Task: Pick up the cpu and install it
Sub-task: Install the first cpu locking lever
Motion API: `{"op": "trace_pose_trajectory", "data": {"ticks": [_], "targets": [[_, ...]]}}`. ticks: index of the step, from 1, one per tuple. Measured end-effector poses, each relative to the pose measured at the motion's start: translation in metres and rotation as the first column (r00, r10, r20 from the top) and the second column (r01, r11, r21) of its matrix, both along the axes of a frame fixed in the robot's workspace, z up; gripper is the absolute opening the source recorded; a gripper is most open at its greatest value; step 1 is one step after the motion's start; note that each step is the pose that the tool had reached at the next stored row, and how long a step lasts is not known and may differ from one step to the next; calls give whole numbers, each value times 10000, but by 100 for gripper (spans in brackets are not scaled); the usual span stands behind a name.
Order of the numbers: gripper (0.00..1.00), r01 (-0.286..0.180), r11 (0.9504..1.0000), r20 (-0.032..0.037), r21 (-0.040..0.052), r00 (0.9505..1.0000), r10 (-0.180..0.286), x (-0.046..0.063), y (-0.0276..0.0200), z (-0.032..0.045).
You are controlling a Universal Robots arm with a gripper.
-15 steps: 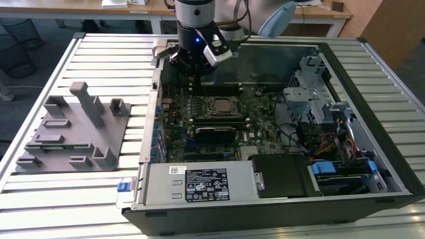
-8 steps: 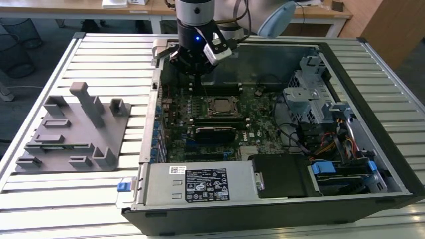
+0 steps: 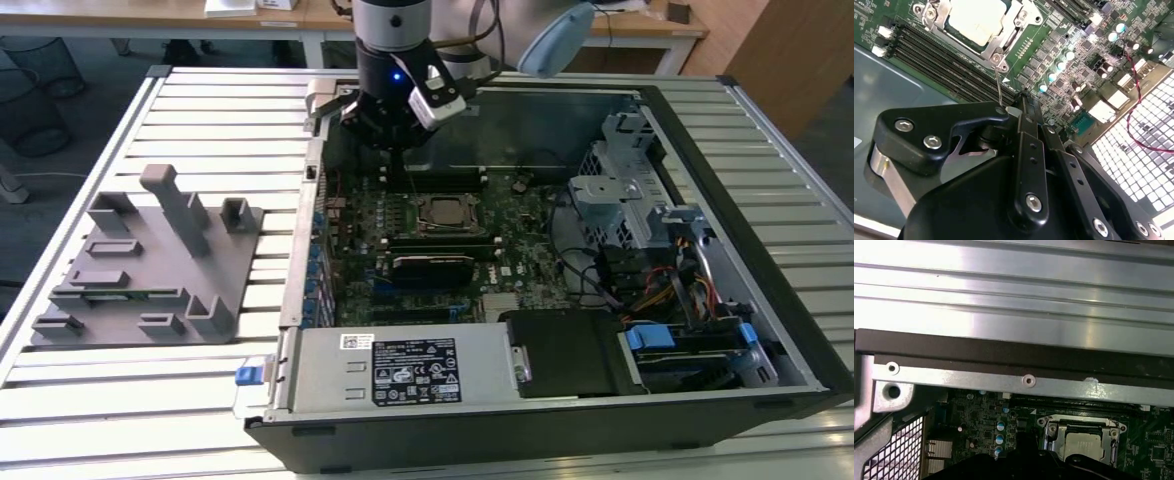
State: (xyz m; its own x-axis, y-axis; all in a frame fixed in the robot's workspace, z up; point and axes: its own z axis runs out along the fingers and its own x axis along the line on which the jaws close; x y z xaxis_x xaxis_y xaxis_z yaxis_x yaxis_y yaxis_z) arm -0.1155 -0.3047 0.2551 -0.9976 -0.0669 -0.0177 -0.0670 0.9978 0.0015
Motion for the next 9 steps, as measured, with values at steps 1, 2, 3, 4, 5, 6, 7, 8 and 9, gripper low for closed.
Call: {"op": "trace_pose_trajectory", "data": {"ticks": [1,2,3,4,5,6,7,8,9], "targets": [[11,0,10000,0,0,10000,0,1,4,0],[11,-1,10000,0,0,10000,1,4,8,0],[11,-2,10000,-1,0,10000,2,10,12,0],[11,-1,10000,-1,0,10000,1,17,14,0],[11,-1,10000,-1,0,10000,1,28,15,0],[11,-1,10000,-1,0,10000,1,47,17,0],[11,0,10000,-2,0,10000,0,67,17,0],[11,-1,10000,-3,-1,10000,1,89,17,0],[11,-1,10000,-4,0,10000,1,111,18,0]]}}
